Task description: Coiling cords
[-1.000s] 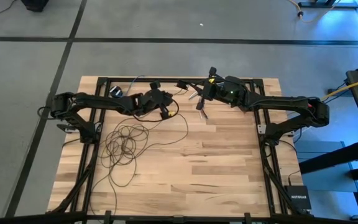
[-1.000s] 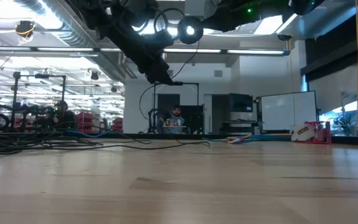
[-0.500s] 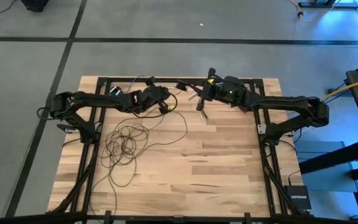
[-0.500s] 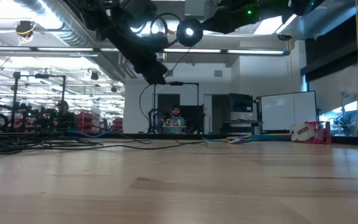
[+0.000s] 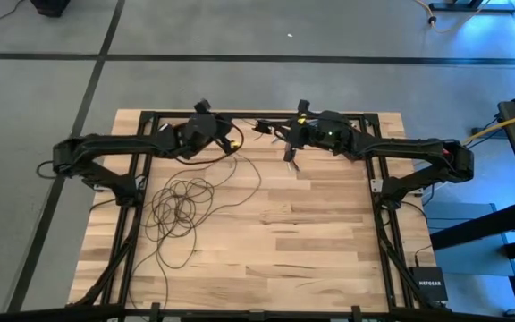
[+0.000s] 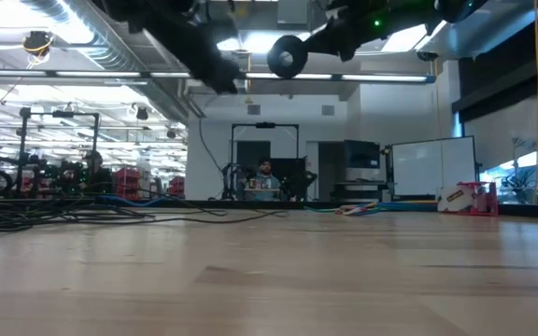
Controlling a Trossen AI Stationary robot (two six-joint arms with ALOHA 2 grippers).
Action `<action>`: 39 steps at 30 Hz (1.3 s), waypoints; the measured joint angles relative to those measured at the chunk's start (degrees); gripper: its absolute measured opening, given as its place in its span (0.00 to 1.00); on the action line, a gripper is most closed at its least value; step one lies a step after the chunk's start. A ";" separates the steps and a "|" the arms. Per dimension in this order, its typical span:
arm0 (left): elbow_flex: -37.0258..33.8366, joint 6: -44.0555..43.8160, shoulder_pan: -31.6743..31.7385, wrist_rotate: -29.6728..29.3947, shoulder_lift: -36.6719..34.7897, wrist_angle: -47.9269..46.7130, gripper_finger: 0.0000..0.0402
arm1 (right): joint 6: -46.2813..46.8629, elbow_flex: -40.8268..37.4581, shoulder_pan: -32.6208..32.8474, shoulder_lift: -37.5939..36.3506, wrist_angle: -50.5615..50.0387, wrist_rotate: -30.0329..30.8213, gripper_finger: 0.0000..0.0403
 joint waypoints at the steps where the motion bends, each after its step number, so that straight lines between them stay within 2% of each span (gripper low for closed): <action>1: -0.01 -0.11 -0.06 0.11 -1.20 -0.18 0.01 | -0.50 0.00 0.00 0.01 -0.44 0.46 0.02; 9: -0.01 -1.43 -1.90 2.15 -7.50 -0.61 0.01 | -2.24 0.00 0.00 0.15 -1.02 1.17 0.02; 15: -0.01 -2.44 -4.02 7.04 -7.76 3.48 0.01 | -3.68 0.02 0.00 2.07 -0.78 1.94 0.02; 18: -0.05 -2.97 -5.02 8.89 -7.76 5.35 0.01 | -5.08 0.02 0.00 3.92 2.10 4.45 0.02; 22: -0.06 -4.07 -6.12 12.16 -7.35 8.34 0.01 | -5.14 0.02 0.00 5.47 5.54 4.87 0.02; 28: -0.06 -5.46 -6.44 18.68 -2.63 14.29 0.01 | -3.71 0.00 0.00 6.83 8.50 4.98 0.02; 39: -0.03 -6.45 -6.50 18.85 7.89 29.03 0.03 | 1.00 -0.02 -0.02 7.15 11.36 5.13 0.02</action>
